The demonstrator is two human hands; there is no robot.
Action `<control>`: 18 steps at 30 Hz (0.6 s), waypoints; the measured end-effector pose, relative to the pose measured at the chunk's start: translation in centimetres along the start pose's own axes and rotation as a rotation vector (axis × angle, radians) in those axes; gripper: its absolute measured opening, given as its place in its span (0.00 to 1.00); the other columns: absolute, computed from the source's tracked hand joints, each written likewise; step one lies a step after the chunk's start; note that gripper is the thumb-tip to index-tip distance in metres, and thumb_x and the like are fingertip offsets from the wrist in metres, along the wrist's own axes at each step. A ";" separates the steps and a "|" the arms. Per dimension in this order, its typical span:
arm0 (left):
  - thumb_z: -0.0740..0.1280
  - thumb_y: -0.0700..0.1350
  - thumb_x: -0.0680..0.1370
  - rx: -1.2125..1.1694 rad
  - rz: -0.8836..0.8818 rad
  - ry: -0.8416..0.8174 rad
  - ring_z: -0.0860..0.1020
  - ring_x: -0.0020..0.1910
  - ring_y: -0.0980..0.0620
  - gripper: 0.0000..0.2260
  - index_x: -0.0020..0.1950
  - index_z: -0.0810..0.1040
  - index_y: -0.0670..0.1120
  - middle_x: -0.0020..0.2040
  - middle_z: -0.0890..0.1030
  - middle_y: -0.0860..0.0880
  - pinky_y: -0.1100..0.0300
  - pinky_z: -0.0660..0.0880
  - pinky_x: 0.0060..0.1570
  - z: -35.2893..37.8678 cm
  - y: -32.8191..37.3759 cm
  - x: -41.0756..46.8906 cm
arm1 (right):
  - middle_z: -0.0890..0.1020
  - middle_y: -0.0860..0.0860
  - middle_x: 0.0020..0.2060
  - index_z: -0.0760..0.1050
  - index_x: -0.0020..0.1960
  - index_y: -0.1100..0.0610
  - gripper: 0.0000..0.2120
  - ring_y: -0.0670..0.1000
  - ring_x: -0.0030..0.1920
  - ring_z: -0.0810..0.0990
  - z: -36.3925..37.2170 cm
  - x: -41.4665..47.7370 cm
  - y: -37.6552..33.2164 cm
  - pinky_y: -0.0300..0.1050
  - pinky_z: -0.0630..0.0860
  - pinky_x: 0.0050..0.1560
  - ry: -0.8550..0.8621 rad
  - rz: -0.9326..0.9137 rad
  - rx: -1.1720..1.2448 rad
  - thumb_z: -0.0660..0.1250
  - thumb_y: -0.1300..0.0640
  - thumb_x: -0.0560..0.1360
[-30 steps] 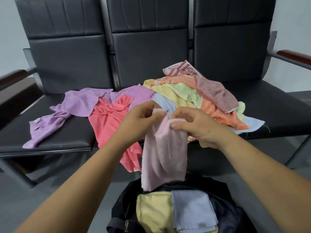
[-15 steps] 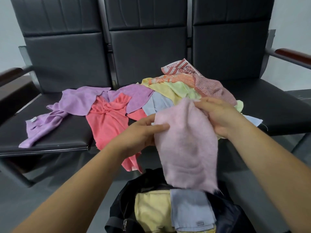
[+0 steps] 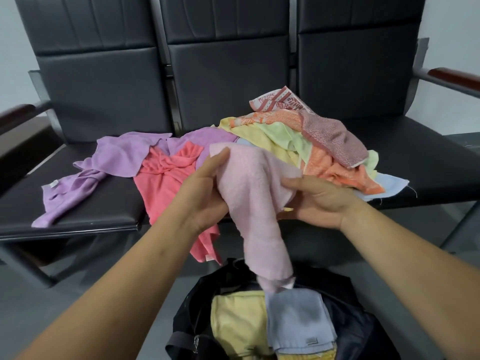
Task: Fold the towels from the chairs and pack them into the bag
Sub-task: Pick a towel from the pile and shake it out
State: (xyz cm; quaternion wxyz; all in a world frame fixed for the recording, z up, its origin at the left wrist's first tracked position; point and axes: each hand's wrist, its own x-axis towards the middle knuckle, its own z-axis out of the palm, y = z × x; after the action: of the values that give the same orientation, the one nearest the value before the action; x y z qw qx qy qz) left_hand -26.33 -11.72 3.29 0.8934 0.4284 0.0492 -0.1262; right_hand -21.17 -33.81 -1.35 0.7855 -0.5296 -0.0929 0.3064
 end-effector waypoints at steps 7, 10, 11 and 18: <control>0.67 0.28 0.76 0.550 0.048 -0.053 0.83 0.56 0.41 0.17 0.65 0.77 0.34 0.58 0.84 0.38 0.49 0.82 0.53 -2.8 1.7 0.1 | 0.82 0.61 0.61 0.80 0.64 0.58 0.14 0.61 0.58 0.81 0.4 0.2 -0.9 0.60 0.74 0.58 0.253 -0.169 -0.234 0.68 0.57 0.79; 0.71 0.34 0.77 0.874 0.067 0.044 0.84 0.55 0.42 0.11 0.59 0.82 0.39 0.54 0.86 0.41 0.47 0.80 0.60 -3.9 1.7 0.1 | 0.87 0.49 0.50 0.82 0.55 0.52 0.06 0.51 0.50 0.85 0.4 -0.5 -1.6 0.43 0.79 0.46 0.334 -0.235 -0.476 0.66 0.57 0.81; 0.72 0.37 0.77 0.956 0.069 0.069 0.85 0.53 0.44 0.08 0.56 0.83 0.40 0.51 0.87 0.43 0.48 0.80 0.58 -4.0 1.7 0.0 | 0.87 0.48 0.49 0.82 0.54 0.51 0.06 0.49 0.50 0.86 0.5 -0.6 -1.8 0.40 0.80 0.46 0.353 -0.252 -0.531 0.66 0.57 0.82; 0.68 0.46 0.81 0.905 0.124 0.084 0.84 0.55 0.56 0.10 0.63 0.79 0.51 0.56 0.85 0.53 0.61 0.81 0.54 -3.0 1.3 -0.3 | 0.86 0.58 0.56 0.79 0.61 0.61 0.11 0.57 0.57 0.85 1.0 -0.3 -2.2 0.54 0.82 0.56 0.343 -0.128 -0.269 0.63 0.59 0.83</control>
State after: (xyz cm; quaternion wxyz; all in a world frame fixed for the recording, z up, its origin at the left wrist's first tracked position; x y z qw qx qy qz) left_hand -26.17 -8.55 2.49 0.6196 0.7823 -0.0005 -0.0640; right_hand -21.07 -33.78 1.12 0.7300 -0.6670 -0.0314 0.1460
